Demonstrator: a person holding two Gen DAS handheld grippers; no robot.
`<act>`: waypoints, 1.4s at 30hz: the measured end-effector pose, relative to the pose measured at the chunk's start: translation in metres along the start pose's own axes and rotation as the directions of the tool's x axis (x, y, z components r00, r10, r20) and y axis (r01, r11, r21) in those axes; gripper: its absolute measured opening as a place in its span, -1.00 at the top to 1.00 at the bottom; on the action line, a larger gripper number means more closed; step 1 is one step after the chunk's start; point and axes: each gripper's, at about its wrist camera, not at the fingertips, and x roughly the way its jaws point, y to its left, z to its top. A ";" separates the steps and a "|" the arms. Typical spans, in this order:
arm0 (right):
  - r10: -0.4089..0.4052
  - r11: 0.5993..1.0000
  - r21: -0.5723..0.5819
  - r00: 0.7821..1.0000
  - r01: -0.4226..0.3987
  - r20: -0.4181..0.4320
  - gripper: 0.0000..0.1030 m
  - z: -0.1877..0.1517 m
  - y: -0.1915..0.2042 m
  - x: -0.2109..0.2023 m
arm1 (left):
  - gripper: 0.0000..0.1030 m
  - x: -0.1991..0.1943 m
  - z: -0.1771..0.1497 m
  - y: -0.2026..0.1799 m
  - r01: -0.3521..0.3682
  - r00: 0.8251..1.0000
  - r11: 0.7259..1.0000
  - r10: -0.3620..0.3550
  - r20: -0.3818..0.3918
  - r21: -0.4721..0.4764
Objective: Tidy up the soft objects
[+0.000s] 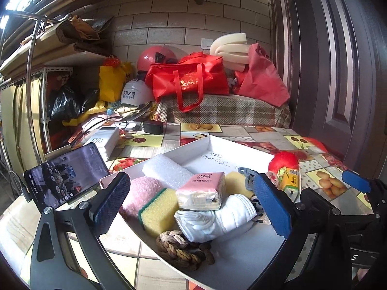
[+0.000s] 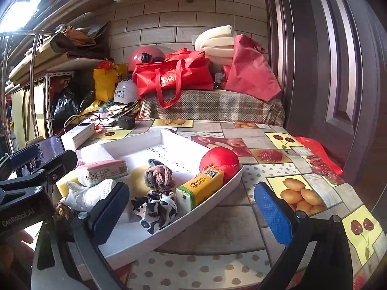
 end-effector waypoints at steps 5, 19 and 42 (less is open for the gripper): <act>-0.006 1.000 0.004 1.000 0.006 -0.003 -1.00 -0.009 -0.012 -0.021 | -1.00 -0.017 -0.008 -0.010 0.042 0.999 0.999 -0.043 -0.029 -0.017; -0.157 0.964 0.240 0.974 0.115 0.166 -1.00 -0.030 -0.081 -0.124 | -1.00 -0.059 -0.027 -0.045 -0.043 0.996 0.997 0.047 -0.075 0.059; -0.144 0.977 0.168 0.988 0.132 0.063 -1.00 -0.038 -0.078 -0.119 | -1.00 -0.064 -0.033 -0.068 -0.100 0.989 0.982 0.116 -0.096 0.157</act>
